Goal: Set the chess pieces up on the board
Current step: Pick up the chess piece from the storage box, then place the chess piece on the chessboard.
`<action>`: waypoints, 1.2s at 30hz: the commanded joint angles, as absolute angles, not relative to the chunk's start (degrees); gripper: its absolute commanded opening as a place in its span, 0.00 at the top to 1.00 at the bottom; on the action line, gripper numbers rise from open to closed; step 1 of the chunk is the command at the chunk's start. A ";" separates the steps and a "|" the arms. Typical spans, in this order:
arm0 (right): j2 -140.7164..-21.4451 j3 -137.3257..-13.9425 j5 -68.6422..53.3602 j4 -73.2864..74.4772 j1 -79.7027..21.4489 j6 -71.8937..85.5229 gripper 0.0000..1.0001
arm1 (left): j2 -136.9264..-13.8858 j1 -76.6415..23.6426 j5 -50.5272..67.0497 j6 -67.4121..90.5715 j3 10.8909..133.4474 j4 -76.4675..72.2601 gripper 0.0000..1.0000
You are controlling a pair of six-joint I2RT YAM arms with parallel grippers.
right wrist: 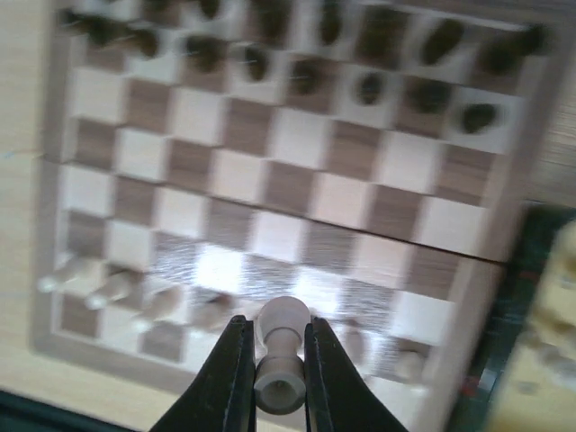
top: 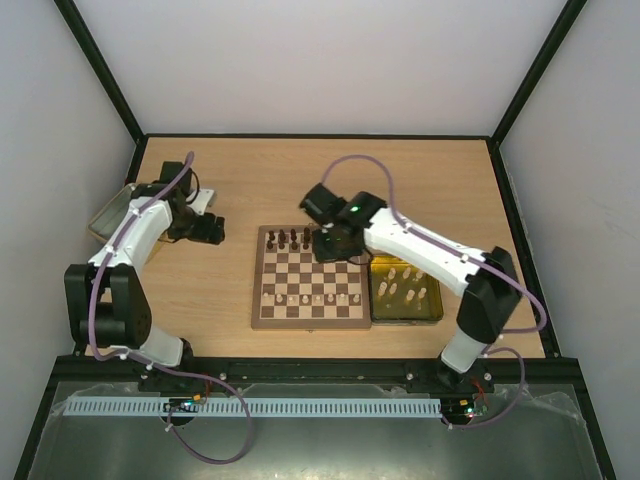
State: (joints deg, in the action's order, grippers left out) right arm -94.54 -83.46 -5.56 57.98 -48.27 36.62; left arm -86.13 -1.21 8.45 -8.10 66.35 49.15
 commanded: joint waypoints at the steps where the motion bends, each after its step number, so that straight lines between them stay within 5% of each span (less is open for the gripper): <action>1: -101.96 -93.19 -5.49 63.15 -56.82 39.01 0.93 | -88.66 2.41 10.73 -6.02 66.67 48.90 0.12; 11: -119.83 -113.95 -6.43 69.21 -69.73 36.61 0.94 | -89.78 9.86 13.18 -4.81 66.50 48.12 0.09; 36: -124.13 -104.72 -7.76 56.73 -69.89 38.59 0.94 | -83.60 11.32 15.02 -4.58 63.90 46.85 0.03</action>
